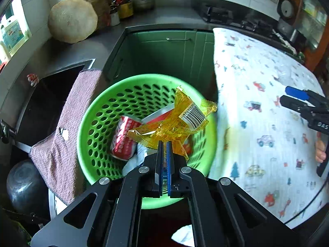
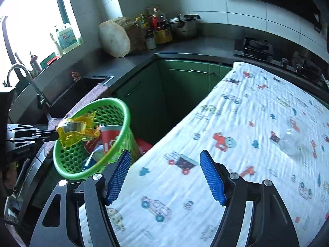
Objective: Collect trash
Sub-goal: 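Grasp the yellow wrapper in the basket with the left tool and lift it out, then grasp the clear plastic cup on the cloth with the right tool while the left tool holds the yellow wrapper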
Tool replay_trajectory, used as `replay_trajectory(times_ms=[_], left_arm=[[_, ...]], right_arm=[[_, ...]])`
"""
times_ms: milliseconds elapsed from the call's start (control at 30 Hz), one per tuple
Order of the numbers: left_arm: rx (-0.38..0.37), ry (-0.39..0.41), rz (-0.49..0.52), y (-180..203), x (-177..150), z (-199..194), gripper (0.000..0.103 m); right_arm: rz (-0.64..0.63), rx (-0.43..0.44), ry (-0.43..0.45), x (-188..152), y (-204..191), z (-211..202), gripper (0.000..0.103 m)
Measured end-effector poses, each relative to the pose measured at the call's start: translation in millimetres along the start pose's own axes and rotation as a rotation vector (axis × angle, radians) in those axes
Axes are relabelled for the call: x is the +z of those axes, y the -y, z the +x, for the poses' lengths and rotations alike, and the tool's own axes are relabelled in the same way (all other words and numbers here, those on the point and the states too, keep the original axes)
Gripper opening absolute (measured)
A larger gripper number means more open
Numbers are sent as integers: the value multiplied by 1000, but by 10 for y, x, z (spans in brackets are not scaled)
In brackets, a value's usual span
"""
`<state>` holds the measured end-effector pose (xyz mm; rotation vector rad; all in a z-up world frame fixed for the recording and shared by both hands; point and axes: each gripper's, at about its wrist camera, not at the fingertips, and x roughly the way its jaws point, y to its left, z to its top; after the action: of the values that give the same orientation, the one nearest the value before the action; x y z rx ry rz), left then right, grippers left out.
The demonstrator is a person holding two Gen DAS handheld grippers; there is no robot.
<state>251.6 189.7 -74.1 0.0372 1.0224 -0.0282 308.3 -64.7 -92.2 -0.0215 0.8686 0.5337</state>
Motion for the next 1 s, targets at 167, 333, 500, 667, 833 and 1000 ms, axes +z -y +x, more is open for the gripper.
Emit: replay_trajectory(times_ms=[167,333,500,667,833,1000], left_arm=[[-133,41,48,459,189,-52,1],[-228,39,80,885,335,77,1],[-291,23,90,1152,410,255,1],[-318,-19,87,1297,420,493,1],[-328,-49,83,1276,459,660,1],[-334,-54,94,1290,477,706,1]], right_arm=[[98,-92,16,-80,541,-146,68],[195,-178,43,-138,1011,-250,69],[289,-249,71,-160,1331,-232,73],[359,-281,86,-131,1531,-96,73],[443,-299,124,-91,1662,24,78],[483,-317,133,-33,1777,166,78]])
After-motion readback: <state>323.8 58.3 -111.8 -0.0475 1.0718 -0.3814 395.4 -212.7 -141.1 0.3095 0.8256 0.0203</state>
